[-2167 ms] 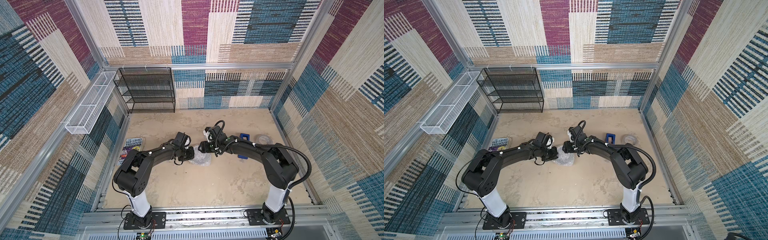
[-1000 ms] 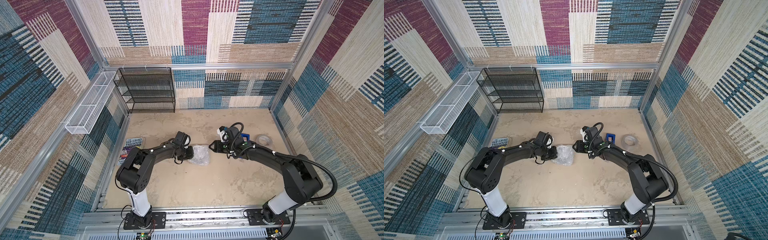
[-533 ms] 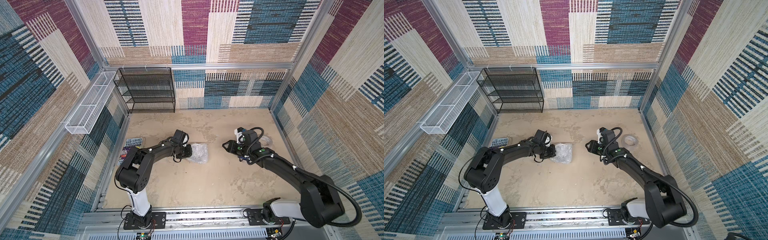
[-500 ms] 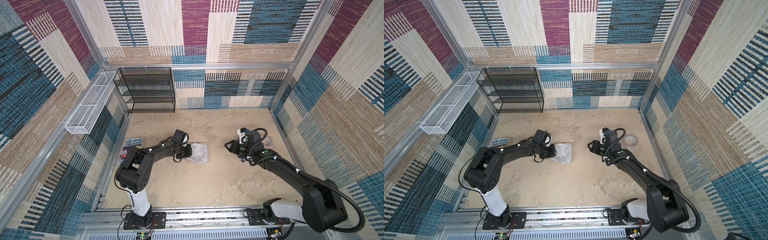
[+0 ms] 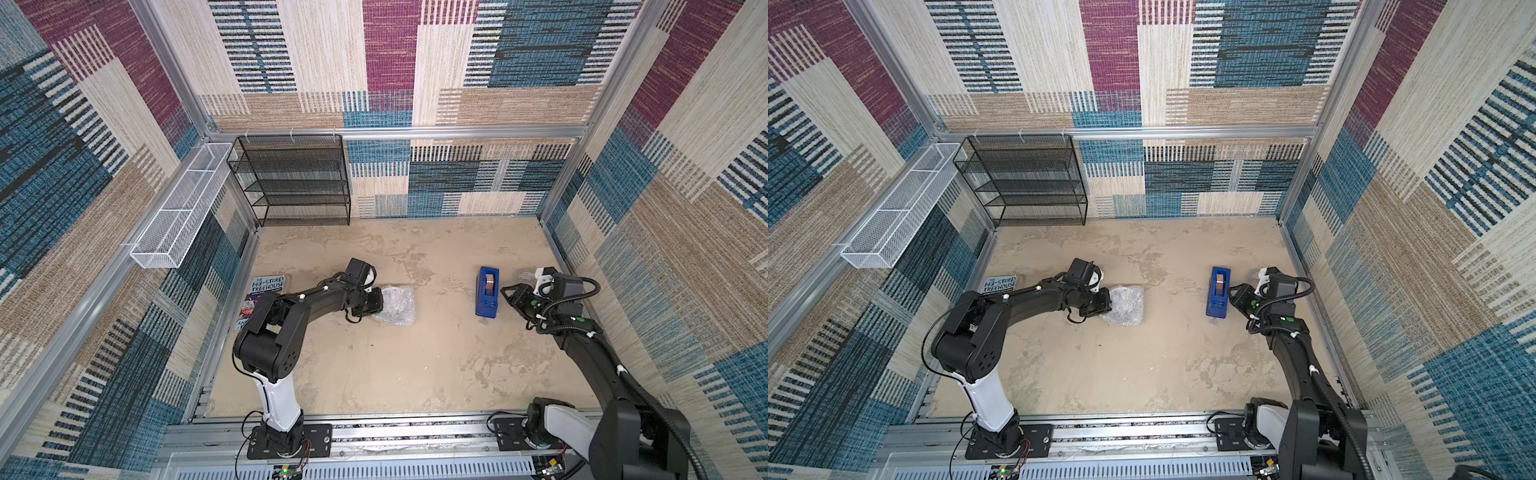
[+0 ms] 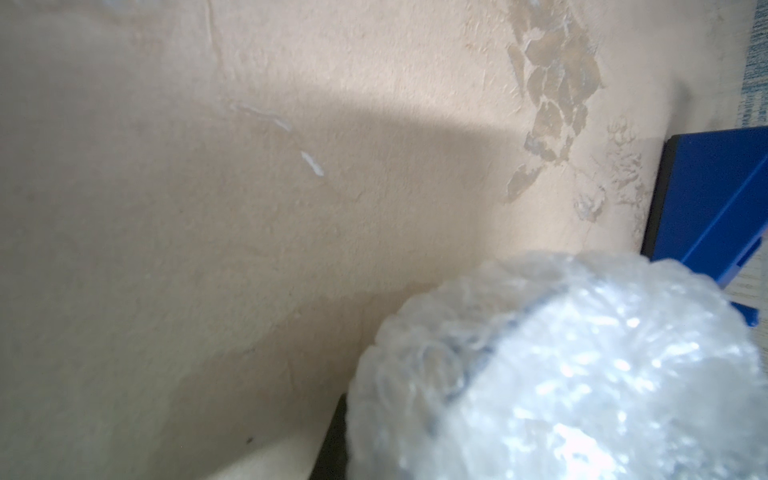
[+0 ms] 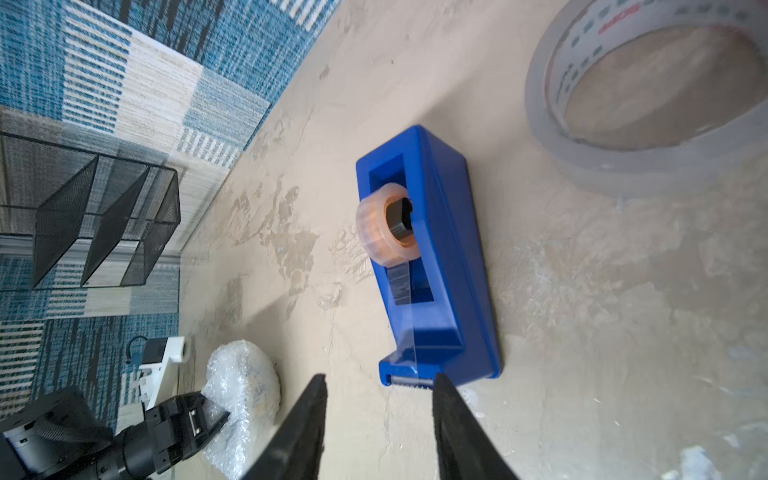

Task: Wrap bowls in bubble wrap
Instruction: Tear off the tape using the Tape Cutter.

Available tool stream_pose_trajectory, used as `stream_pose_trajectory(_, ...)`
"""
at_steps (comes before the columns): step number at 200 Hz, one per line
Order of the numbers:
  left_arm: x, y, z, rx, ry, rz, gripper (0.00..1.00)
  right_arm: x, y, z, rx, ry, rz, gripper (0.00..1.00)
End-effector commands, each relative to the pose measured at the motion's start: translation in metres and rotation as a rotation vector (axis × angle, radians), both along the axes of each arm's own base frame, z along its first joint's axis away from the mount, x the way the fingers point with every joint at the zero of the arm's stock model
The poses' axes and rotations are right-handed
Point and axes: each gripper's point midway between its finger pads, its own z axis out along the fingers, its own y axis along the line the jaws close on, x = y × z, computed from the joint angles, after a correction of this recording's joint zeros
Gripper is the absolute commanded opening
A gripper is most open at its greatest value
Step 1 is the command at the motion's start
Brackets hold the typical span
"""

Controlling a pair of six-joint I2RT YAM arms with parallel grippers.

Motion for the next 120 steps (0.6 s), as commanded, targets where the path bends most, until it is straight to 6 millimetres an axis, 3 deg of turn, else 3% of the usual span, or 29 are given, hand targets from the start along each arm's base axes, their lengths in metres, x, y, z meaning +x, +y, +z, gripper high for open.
stream_pose_trajectory(1,0.006,-0.008,0.008,-0.036,-0.028,-0.034,0.0,0.016,0.009,0.016,0.002,-0.073,0.105,0.41)
stream_pose_trajectory(70,0.006,-0.009,0.012,-0.036,-0.037,-0.052,0.0,0.032,0.002,-0.009,-0.093,-0.003,0.175,0.39)
stream_pose_trajectory(120,0.008,-0.011,0.013,-0.037,-0.036,-0.063,0.0,0.039,-0.007,-0.015,-0.175,0.023,0.196,0.41)
